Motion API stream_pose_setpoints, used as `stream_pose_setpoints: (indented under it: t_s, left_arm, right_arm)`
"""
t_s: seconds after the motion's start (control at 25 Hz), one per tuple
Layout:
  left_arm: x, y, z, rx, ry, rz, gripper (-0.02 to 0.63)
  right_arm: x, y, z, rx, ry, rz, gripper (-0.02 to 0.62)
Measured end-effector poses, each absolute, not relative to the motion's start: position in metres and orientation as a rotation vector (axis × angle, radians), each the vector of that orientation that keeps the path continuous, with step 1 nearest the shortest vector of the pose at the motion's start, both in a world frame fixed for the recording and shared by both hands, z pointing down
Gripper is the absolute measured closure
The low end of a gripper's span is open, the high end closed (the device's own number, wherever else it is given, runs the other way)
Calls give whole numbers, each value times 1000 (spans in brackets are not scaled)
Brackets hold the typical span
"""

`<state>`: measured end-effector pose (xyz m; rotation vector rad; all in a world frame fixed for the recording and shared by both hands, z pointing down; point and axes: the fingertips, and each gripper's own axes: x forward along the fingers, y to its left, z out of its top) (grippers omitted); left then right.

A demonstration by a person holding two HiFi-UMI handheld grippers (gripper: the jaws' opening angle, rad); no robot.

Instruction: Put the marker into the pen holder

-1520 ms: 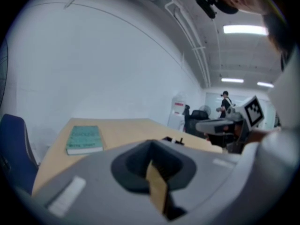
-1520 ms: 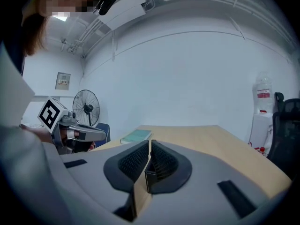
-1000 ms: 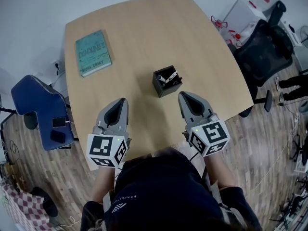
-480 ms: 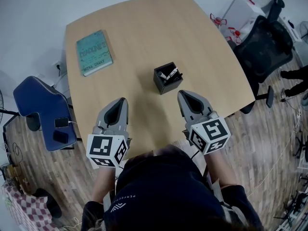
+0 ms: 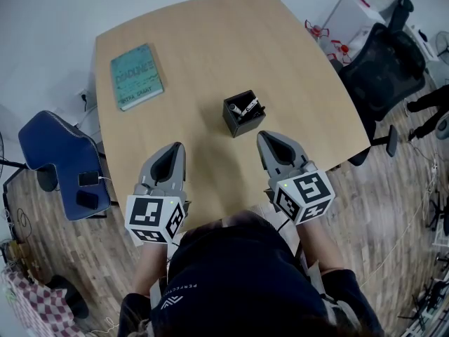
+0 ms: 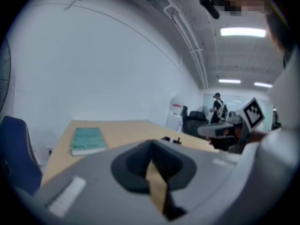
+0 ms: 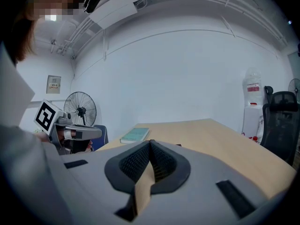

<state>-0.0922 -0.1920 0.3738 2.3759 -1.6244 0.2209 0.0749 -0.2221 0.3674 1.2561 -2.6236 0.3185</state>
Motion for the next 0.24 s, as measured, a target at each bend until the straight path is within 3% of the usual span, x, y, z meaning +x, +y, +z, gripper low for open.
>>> stream_pose_setpoints:
  t_s: [0.24]
  left_arm:
    - [-92, -195, 373, 2365, -1629, 207, 600]
  right_arm:
    - [76, -225, 366, 1252, -2632, 330, 594]
